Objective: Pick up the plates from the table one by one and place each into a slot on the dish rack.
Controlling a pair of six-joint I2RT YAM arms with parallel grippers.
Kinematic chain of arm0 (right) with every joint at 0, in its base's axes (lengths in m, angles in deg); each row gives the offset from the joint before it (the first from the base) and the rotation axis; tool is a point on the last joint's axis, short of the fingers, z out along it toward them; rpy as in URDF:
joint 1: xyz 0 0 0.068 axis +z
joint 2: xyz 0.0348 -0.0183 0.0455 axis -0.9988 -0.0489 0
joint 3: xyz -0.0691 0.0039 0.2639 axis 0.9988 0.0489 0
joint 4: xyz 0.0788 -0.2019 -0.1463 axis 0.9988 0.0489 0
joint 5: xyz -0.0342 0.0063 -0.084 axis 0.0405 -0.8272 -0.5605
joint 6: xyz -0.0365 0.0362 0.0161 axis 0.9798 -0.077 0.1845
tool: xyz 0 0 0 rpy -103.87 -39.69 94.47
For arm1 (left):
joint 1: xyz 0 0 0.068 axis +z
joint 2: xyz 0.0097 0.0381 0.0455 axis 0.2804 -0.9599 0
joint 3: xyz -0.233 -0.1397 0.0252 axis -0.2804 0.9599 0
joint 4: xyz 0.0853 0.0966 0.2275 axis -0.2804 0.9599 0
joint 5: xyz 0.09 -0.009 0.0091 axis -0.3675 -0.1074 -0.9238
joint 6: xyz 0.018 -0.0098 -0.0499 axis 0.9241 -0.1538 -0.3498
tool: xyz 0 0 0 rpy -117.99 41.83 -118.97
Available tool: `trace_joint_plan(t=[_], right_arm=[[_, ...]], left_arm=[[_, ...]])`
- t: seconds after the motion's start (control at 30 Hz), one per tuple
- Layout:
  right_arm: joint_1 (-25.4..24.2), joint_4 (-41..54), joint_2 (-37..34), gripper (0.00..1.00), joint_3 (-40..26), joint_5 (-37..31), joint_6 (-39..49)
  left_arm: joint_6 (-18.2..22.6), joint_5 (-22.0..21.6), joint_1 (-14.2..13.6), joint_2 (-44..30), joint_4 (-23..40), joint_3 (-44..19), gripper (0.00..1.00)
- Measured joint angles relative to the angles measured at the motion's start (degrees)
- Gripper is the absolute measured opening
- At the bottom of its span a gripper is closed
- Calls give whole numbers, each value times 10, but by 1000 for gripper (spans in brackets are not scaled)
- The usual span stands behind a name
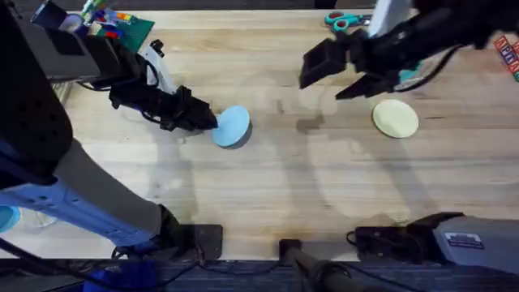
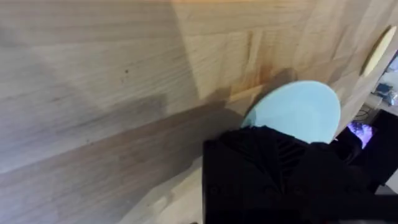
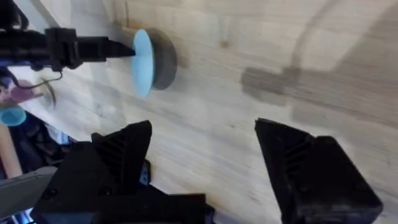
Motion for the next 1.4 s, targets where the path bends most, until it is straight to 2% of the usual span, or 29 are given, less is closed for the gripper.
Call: trace_joint_plan(t=[0.4, 0.8, 1.4], right_arm=[[79, -47, -100, 995, 0, 0, -45], [142, -113, -153, 993, 0, 0, -83], [163, -210, -189, 994, 0, 2, -174]], left_arm=[[0, 0, 0, 0, 0, 0, 40], [0, 0, 0, 0, -2, 0, 40], [0, 0, 0, 0, -2, 0, 40]])
